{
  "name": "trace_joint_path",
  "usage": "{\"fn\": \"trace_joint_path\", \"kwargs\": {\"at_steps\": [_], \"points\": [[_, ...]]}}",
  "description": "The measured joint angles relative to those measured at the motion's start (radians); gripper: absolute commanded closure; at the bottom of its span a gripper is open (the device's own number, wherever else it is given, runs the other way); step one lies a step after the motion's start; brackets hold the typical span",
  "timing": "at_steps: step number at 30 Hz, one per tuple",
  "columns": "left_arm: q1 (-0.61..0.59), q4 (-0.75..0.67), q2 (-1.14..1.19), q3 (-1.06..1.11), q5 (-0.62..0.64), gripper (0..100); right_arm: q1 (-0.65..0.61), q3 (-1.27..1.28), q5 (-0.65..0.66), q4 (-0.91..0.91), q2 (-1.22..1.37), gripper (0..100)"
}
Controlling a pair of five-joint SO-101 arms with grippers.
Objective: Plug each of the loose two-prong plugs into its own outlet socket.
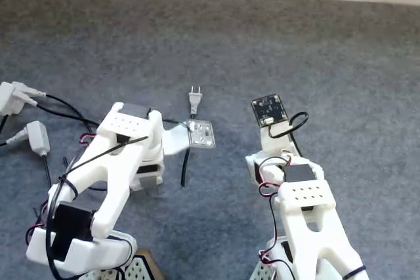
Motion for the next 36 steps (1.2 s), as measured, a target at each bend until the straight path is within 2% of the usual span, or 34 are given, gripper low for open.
{"fn": "trace_joint_path", "kwargs": {"at_steps": [4,11,20,25,32,36], "points": [[-0.061,-0.026,0.000,-0.026,-0.009,81,0.000,0.000,0.000,0.000,0.000,73.2],[-0.180,-0.035,0.000,-0.078,-0.114,81,0.000,0.000,0.000,0.000,0.000,73.2],[-0.265,-0.091,0.000,-0.166,-0.123,81,-0.014,0.028,0.000,0.000,0.000,73.2],[-0.275,-0.094,0.006,-0.178,-0.123,81,-0.018,0.029,0.000,0.000,0.000,73.2],[-0.275,-0.094,0.213,-0.284,-0.120,81,-0.018,0.029,0.000,-0.002,0.000,73.2],[-0.275,-0.094,0.362,-0.393,-0.057,81,-0.018,0.029,0.000,-0.002,0.000,73.2]]}}
